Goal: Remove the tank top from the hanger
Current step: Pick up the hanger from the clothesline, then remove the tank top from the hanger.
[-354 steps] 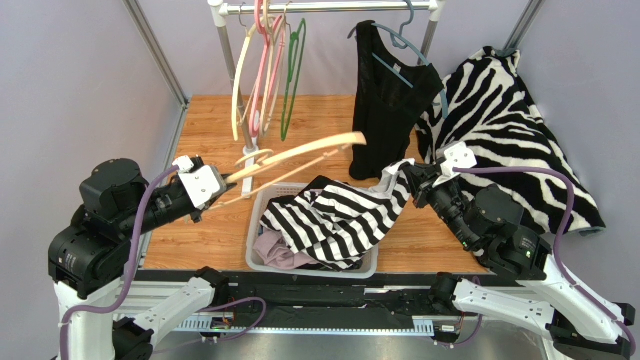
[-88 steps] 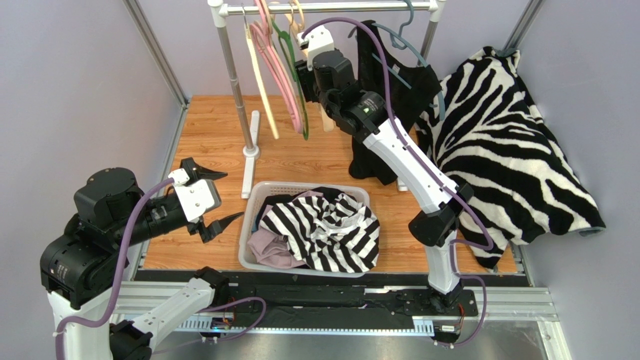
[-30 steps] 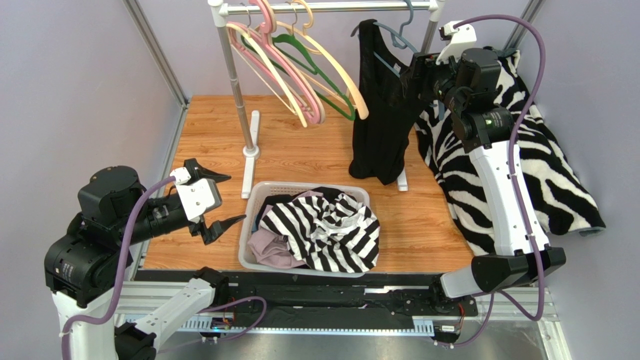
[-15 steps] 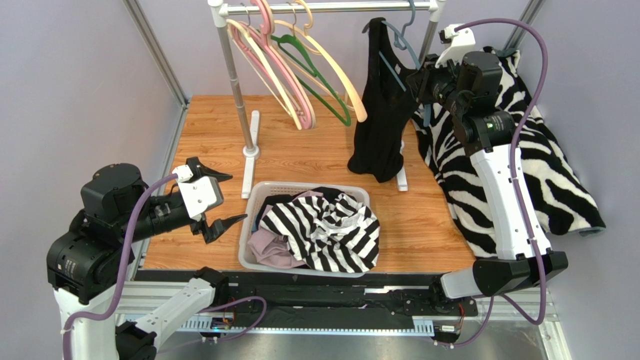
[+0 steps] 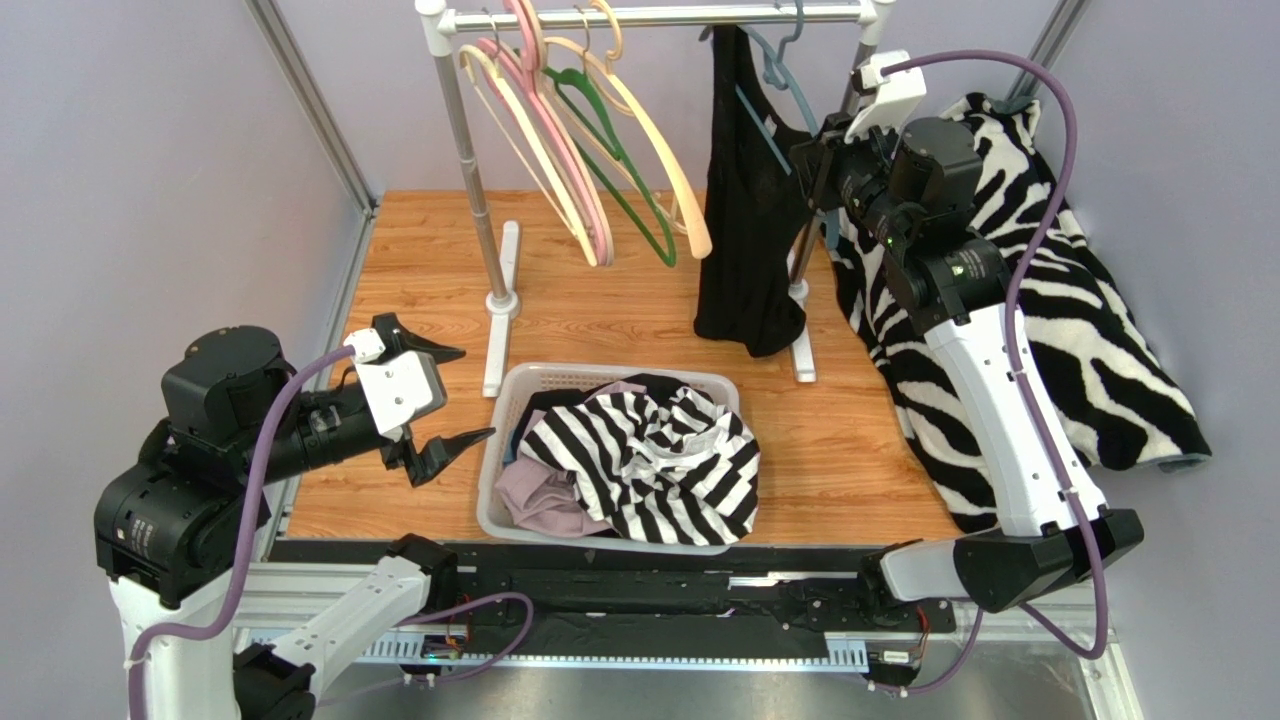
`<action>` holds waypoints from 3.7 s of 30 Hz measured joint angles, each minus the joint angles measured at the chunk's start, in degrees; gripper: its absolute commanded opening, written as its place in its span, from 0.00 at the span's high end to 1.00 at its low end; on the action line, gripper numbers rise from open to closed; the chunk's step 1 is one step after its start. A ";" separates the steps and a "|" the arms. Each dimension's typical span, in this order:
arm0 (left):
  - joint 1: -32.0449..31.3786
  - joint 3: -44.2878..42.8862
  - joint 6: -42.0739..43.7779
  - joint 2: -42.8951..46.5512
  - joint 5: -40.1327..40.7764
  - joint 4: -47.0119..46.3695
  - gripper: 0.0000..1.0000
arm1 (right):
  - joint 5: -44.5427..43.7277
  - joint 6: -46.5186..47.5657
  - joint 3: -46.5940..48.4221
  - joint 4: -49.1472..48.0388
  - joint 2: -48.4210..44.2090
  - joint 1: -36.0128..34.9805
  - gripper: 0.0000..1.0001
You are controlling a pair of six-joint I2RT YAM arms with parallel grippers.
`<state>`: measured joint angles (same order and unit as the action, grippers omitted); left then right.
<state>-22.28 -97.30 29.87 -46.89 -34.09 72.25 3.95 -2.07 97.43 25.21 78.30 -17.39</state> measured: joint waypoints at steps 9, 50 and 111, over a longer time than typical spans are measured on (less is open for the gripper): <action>0.26 -0.04 0.02 0.07 0.02 0.00 0.13 | -3.41 0.44 -3.32 -8.41 -2.71 -0.39 1.00; 2.84 -1.90 -1.46 2.54 -3.45 0.07 0.14 | 26.91 -12.15 15.13 1.03 -29.86 -0.48 1.00; 5.46 -1.84 0.24 6.32 -5.92 -0.04 0.01 | 0.66 22.29 -11.08 24.65 -21.51 -44.17 1.00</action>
<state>-16.82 -99.13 30.11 -40.58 -40.01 72.20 4.60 20.23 86.35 49.87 56.80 -61.56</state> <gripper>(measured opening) 0.987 0.180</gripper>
